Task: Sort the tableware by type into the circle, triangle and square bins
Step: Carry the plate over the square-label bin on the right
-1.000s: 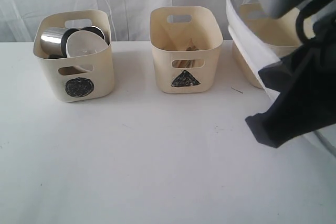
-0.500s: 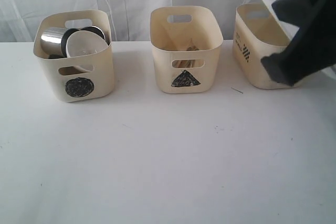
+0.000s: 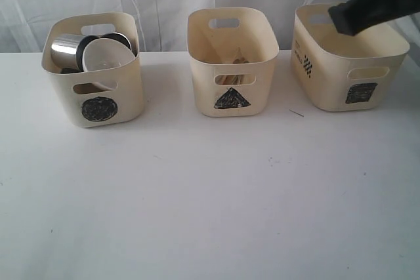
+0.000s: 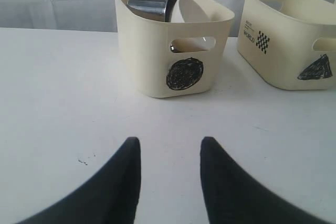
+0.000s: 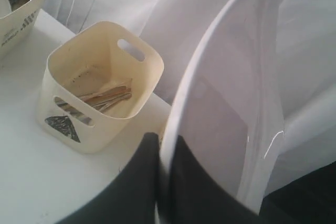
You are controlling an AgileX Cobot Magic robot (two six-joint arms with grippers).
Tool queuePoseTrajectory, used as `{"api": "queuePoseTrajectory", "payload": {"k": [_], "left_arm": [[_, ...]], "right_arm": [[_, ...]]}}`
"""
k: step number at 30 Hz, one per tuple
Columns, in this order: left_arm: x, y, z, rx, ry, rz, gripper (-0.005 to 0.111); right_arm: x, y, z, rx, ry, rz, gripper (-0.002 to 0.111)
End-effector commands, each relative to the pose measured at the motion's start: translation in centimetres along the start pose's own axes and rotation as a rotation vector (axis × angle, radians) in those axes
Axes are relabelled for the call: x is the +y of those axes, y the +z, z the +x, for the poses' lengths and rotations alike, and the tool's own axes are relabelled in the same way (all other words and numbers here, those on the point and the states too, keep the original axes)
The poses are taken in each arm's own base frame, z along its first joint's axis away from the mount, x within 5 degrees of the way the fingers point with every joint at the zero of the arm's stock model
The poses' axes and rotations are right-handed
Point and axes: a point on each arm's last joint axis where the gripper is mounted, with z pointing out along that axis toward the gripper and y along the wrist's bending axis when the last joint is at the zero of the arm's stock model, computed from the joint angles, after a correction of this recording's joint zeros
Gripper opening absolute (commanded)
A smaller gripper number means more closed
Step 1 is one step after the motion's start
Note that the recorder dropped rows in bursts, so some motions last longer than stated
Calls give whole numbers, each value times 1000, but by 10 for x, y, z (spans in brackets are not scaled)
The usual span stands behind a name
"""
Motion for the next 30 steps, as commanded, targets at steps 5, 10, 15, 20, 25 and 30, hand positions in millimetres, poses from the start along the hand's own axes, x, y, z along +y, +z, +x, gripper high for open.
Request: {"api": "queuePoseTrajectory", "payload": {"k": [5, 10, 15, 20, 25, 30], "left_arm": [[0, 0, 1, -1, -16, 0, 43], [0, 0, 1, -1, -16, 0, 43], [0, 0, 1, -1, -16, 0, 43], [0, 0, 1, -1, -16, 0, 43], [0, 0, 1, -1, -16, 0, 43], [0, 0, 1, -1, -16, 0, 43]], "right_arm": [[-15, 56, 2, -53, -9, -8, 0], [-22, 85, 3, -71, -17, 4, 0], [-31, 109, 3, -112, -8, 23, 0], [-40, 133, 6, -123, 5, 38, 0], [-50, 158, 16, -141, 14, 53, 0], [-54, 179, 28, -181, 22, 46, 0]]}}
